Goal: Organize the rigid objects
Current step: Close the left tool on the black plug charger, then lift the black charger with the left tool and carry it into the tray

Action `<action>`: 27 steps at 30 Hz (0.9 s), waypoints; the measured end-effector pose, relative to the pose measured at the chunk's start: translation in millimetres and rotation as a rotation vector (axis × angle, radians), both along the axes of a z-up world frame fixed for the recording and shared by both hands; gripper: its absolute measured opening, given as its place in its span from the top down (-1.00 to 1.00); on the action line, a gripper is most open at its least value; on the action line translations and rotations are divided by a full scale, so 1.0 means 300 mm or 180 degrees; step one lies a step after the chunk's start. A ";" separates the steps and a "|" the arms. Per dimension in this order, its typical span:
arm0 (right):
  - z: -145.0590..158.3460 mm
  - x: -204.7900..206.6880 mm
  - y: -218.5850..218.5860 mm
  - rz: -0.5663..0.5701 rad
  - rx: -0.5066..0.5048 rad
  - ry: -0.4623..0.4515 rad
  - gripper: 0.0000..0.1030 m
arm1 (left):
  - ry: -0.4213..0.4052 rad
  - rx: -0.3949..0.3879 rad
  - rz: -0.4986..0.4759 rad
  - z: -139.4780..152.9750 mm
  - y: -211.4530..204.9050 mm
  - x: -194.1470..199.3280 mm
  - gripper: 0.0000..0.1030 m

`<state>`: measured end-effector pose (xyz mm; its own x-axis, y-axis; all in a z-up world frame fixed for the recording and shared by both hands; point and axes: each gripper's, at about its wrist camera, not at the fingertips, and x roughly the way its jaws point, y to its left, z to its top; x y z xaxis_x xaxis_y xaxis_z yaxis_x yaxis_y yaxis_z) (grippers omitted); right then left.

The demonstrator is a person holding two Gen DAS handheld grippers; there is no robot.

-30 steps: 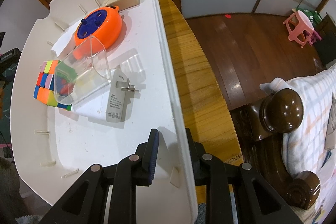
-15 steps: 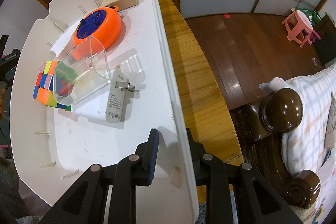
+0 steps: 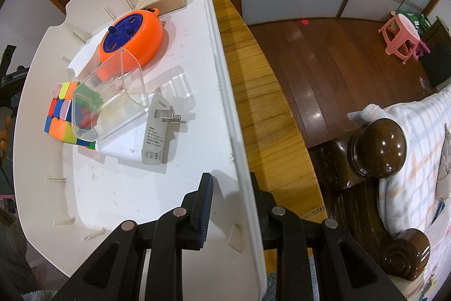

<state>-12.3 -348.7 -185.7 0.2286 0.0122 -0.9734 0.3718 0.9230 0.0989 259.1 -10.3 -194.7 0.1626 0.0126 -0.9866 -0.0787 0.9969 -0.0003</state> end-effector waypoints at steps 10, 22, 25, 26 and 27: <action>-0.001 -0.004 -0.006 -0.0023 0.0022 -0.0025 0.52 | -0.0134 0.0115 0.0189 0.025 -0.002 -0.053 -0.27; -0.016 -0.014 -0.034 -0.0009 0.0147 -0.0069 0.56 | -0.1007 0.0106 -0.0538 0.412 -0.123 -0.350 -0.27; -0.023 -0.019 -0.053 -0.0009 0.0222 -0.0073 0.61 | -0.1195 0.0087 -0.0731 0.489 -0.187 -0.427 -0.27; -0.025 -0.020 -0.058 -0.0012 0.0244 -0.0072 0.62 | -0.1239 0.0051 -0.0802 0.514 -0.208 -0.454 -0.27; -0.027 -0.020 -0.063 -0.0012 0.0271 -0.0074 0.62 | -0.1268 0.0024 -0.0866 0.530 -0.227 -0.469 -0.27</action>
<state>-18.4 -367.6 -193.6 0.2514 0.0937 -0.9633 0.3720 0.9095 0.1856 118.2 -78.3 -35.8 0.5262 -0.0758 -0.8470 0.1897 0.9814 0.0300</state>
